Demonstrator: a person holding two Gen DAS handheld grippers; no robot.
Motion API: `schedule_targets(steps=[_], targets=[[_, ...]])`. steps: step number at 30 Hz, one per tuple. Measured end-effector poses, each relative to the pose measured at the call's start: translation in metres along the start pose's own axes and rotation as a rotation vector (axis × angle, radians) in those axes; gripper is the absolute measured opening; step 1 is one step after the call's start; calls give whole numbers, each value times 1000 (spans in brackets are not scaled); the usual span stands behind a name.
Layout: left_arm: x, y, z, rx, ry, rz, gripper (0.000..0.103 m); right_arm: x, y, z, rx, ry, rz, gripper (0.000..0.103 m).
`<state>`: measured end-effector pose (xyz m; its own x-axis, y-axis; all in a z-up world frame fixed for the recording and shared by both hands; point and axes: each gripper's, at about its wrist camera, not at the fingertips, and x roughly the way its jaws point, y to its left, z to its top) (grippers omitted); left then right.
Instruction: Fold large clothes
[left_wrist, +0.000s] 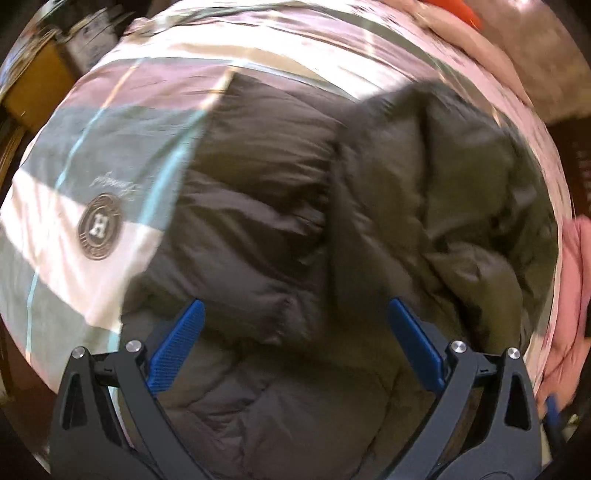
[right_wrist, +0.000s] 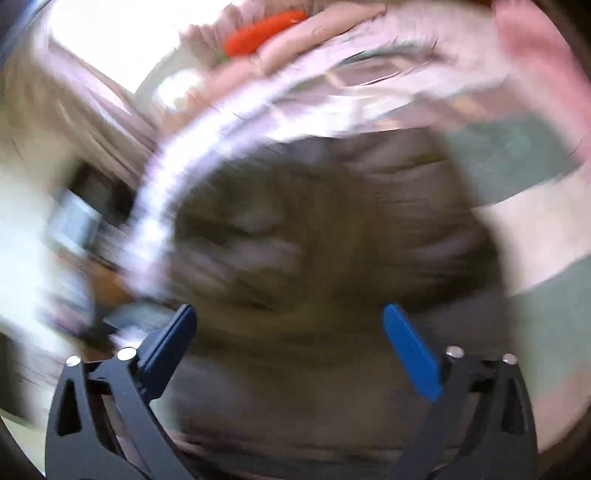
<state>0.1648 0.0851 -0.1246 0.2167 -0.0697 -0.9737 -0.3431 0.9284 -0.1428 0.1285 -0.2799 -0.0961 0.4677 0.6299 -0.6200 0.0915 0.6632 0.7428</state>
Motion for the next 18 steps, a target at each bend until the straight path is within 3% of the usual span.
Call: schedule_targets(steps=[3, 6, 8, 9, 10, 11, 13, 14, 16, 17, 18], targets=[[9, -13, -4, 15, 25, 15, 100, 70, 3, 5, 218, 190, 166, 102], [16, -20, -3, 35, 43, 8, 101, 137, -10, 1, 370, 327, 142, 102], [18, -21, -2, 51, 32, 34, 101, 162, -31, -2, 469, 270, 101, 100], [18, -21, -2, 52, 29, 39, 101, 166, -40, 0, 469, 229, 81, 85], [18, -20, 0, 52, 27, 42, 101, 166, -44, 1, 431, 210, 31, 65], [19, -18, 1, 50, 29, 44, 101, 165, -45, 1, 380, 199, -1, 32], [19, -11, 5, 32, 33, 49, 100, 153, -34, 3, 280, 165, -22, 17], [19, -6, 8, 15, 31, 50, 100, 141, -17, 7, 169, 126, -59, 15], [14, 8, 14, -44, 21, 45, 100, 114, 28, 10, -113, 3, -172, 14], [12, 15, 16, -72, 15, 39, 100, 92, 65, 0, -348, -100, -270, 14], [9, 23, 18, -102, 6, 33, 100, 77, 87, -13, -495, -162, -319, 14]])
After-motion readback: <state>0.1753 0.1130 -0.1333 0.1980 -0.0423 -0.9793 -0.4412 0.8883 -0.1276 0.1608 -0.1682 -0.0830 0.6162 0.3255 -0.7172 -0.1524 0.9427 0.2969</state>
